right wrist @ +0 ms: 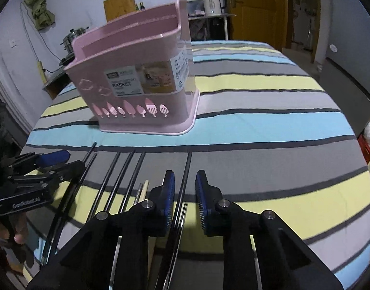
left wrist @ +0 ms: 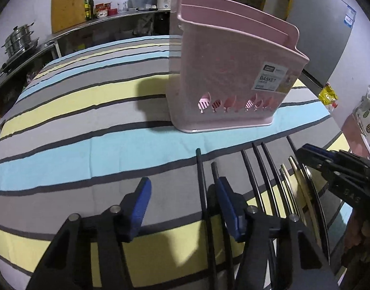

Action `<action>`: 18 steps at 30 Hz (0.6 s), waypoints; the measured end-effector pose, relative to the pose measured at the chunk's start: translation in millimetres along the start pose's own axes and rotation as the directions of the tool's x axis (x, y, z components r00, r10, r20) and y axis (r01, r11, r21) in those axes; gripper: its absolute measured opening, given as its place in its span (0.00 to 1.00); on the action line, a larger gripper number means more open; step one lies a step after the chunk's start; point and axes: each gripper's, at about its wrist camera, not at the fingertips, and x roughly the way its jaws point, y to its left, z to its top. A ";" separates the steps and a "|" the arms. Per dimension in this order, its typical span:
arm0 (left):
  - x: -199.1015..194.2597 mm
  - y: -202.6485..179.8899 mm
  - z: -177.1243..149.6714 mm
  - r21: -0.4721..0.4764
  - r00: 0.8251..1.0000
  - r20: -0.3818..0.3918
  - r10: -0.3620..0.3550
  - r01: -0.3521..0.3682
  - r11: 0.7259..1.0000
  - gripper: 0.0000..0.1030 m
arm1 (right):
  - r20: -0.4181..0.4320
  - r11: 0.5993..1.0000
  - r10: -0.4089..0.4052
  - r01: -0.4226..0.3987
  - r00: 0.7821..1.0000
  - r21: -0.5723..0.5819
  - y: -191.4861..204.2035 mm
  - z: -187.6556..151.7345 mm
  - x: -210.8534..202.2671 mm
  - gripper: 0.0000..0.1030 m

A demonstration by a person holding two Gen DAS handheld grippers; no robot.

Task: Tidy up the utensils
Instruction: 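Close the right gripper on a black chopstick while the left gripper grasps another black chopstick, then lift the right gripper's black chopstick over the pink basket while the left gripper carries its chopstick there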

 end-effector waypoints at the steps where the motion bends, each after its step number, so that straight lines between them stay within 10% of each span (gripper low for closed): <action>1: 0.9 -1.3 1.2 0.007 1.000 -0.004 0.002 -0.002 1.000 0.53 | -0.006 1.000 -0.002 0.002 1.000 0.000 0.1 1.5 3.2 0.18; 14: 9.1 -12.0 10.4 0.097 0.996 -0.044 0.084 -0.079 0.992 0.31 | -0.034 0.998 -0.050 0.049 0.998 -0.046 12.2 10.1 9.7 0.07; 18: 7.9 -17.4 14.3 0.111 0.997 -0.056 0.061 -0.054 0.992 0.07 | -0.037 1.000 -0.014 0.013 0.999 -0.020 12.2 13.7 8.8 0.06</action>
